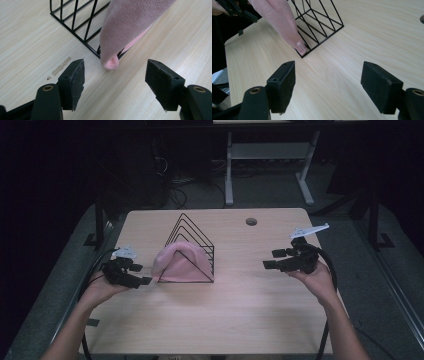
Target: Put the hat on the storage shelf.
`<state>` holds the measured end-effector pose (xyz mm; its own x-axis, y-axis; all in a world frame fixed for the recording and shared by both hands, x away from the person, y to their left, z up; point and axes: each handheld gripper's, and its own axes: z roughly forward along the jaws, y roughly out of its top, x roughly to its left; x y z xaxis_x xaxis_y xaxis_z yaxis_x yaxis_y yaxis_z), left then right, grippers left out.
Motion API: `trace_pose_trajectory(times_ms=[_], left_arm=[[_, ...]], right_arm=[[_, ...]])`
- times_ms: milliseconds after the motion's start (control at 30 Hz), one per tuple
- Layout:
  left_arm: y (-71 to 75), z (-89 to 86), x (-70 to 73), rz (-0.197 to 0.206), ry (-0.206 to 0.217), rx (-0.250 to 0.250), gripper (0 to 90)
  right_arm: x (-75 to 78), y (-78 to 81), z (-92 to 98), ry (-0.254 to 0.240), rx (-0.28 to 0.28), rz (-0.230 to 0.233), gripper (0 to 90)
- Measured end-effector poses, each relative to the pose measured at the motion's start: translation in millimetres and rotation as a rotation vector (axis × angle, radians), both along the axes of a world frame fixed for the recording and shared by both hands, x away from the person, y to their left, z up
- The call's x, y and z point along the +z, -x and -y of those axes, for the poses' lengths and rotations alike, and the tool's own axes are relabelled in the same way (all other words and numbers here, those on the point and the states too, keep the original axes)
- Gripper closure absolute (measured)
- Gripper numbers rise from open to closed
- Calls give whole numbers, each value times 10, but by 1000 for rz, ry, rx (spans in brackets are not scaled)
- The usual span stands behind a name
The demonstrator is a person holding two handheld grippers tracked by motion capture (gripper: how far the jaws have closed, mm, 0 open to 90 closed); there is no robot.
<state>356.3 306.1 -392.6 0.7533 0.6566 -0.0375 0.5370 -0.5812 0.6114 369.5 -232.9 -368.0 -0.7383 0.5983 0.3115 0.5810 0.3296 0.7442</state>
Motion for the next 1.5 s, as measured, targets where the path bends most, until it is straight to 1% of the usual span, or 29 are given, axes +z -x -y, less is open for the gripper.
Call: trace_pose_trajectory(times_ms=[67, 300, 433, 500, 567, 600, 733, 833, 867, 933, 967, 1067, 1100, 1200, 1300, 1333, 1367, 1433, 1500], left_arm=[[4, 4, -5, 3, 0, -5, 308], [49, -15, -26, 12, 24, 15, 298], [75, -33, -54, 14, 25, 19, 289], [90, -35, -77, 13, 31, 25, 287], [108, -35, -111, 9, 43, 22, 283], [121, -30, -131, 3, 44, 23, 283], [166, -6, -221, -1, 40, 32, 283], [187, 5, -243, 6, 51, 40, 283], [193, 8, -243, 11, 48, 41, 283], [207, 21, -242, 19, 57, 45, 283], [213, 22, -234, 22, 46, 38, 283], [248, 46, -231, 35, 52, 51, 283], [254, 48, -229, 39, 44, 49, 283], [304, 76, -223, 53, 44, 49, 283], [364, 92, -223, 73, 63, 59, 283], [398, 100, -238, 80, 74, 64, 283], [427, 108, -255, 87, 80, 69, 283], [480, 125, -303, 108, 89, 82, 283], [524, 152, -368, 130, 105, 101, 283]], right_arm=[[-32, 30, 37, -1, -8, -6, 270], [-170, 124, 168, 1, -30, -27, 268], [-269, 191, 262, -5, -50, -40, 268], [-314, 228, 304, -8, -62, -47, 268], [-356, 271, 341, -11, -72, -44, 268], [-372, 290, 358, -10, -76, -45, 268], [-434, 359, 428, -16, -94, -47, 269], [-489, 410, 483, -18, -106, -51, 269], [-507, 428, 499, -19, -109, -57, 268], [-544, 462, 526, -14, -112, -65, 268], [-561, 480, 534, -13, -113, -70, 267], [-605, 535, 548, 7, -109, -70, 267], [-625, 561, 549, 10, -109, -74, 265], [-685, 625, 560, 19, -108, -75, 263], [-731, 693, 576, 28, -113, -73, 261], [-740, 726, 579, 26, -114, -70, 260], [-750, 774, 583, 22, -118, -54, 259], [-767, 877, 569, 0, -137, -38, 258], [-801, 978, 555, -10, -158, -5, 253]])
